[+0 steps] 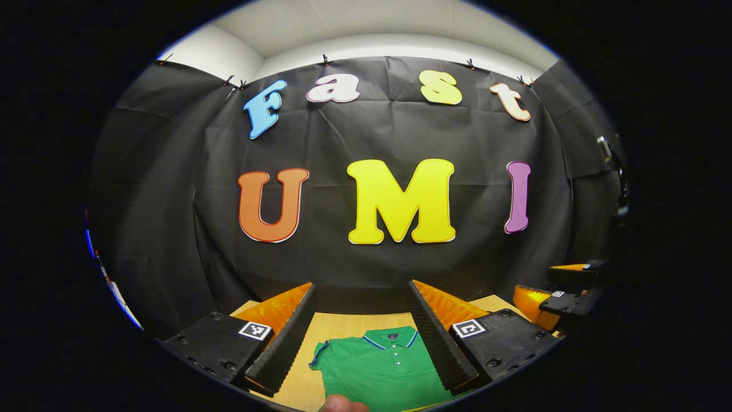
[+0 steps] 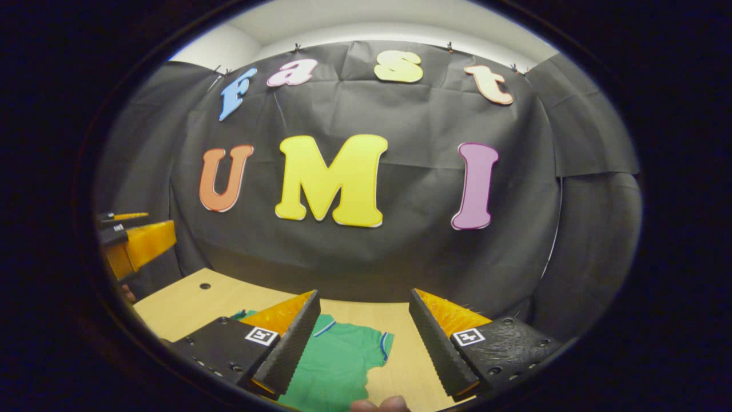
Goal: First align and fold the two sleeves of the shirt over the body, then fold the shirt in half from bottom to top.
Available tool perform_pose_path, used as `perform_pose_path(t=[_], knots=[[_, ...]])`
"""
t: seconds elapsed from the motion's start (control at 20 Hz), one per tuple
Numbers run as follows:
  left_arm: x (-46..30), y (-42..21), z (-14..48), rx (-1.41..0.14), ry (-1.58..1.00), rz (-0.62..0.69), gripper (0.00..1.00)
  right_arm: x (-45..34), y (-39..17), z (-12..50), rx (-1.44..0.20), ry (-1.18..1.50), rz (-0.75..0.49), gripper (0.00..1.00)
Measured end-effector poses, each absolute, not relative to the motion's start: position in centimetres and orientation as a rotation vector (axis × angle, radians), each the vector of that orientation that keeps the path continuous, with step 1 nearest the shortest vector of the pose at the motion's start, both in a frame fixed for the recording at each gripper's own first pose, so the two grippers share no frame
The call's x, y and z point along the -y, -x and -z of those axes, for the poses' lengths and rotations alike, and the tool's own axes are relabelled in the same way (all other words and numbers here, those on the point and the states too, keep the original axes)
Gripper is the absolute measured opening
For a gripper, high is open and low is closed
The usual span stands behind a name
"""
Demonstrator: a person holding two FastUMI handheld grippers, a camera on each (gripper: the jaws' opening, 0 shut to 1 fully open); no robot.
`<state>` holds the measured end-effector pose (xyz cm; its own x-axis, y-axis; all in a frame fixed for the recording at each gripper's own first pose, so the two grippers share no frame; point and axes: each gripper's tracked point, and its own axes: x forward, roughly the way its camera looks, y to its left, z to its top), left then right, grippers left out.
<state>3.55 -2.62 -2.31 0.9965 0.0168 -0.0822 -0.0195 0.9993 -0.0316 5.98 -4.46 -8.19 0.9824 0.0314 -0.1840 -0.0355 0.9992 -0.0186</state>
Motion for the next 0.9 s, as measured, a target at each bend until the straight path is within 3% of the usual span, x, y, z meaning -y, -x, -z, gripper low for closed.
perform_pose_path(t=[0.55,0.9], knots=[[2.4,-4.6,3.5,-0.115,0.009,-0.101,0.99,10.1,-13.8,27.6,-0.541,0.057,-0.041,0.95],[2.3,-5.3,4.7,-0.154,-0.007,-0.147,0.99,11.3,-19.1,35.8,-0.641,0.120,-0.074,0.94]])
